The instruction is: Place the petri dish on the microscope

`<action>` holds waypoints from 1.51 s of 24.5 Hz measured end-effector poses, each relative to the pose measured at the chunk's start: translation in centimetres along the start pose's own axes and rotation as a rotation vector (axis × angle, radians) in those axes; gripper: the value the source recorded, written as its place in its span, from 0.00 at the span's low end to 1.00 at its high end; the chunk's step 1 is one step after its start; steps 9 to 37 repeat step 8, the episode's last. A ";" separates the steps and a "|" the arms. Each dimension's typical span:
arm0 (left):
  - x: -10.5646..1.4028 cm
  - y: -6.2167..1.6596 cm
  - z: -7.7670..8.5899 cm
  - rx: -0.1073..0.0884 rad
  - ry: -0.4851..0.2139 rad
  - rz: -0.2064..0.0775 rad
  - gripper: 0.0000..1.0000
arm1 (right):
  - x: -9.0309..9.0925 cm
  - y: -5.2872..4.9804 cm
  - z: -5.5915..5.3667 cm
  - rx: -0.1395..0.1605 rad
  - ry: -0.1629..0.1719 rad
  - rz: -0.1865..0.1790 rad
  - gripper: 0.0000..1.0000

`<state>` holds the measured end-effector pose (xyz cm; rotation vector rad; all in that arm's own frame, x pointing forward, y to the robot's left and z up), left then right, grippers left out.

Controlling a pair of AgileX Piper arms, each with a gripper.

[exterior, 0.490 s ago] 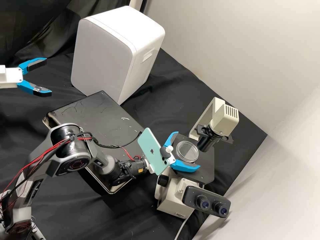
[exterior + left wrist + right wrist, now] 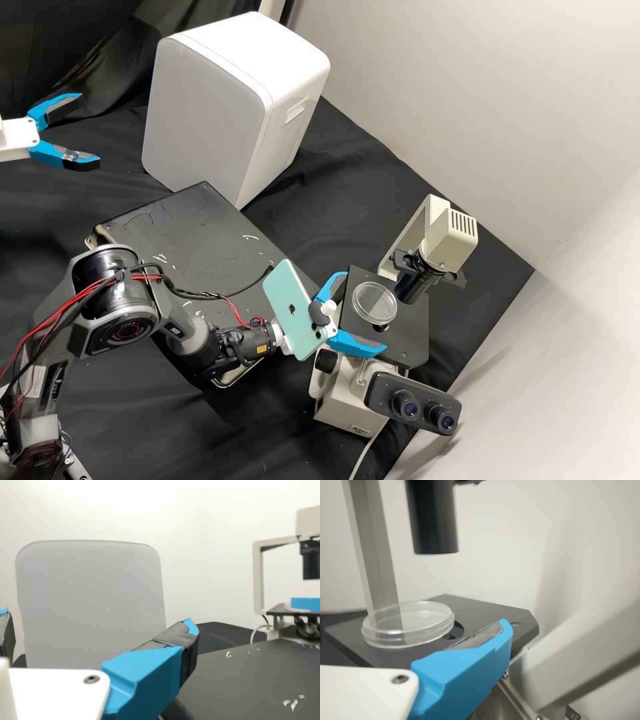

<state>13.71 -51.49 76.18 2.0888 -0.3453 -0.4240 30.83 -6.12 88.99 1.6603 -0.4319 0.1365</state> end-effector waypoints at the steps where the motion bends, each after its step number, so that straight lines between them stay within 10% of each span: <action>1: 0.0 0.00 0.0 0.000 0.000 0.000 1.00 | -0.1 0.1 0.1 0.028 0.004 0.009 1.00; 8: 0.1 -0.25 0.0 0.005 0.003 -0.014 1.00 | -1.0 0.4 0.3 0.131 0.005 0.020 1.00; 37: 0.1 -0.25 0.0 0.005 0.003 -0.014 1.00 | -1.0 0.4 0.3 0.131 0.005 0.020 1.00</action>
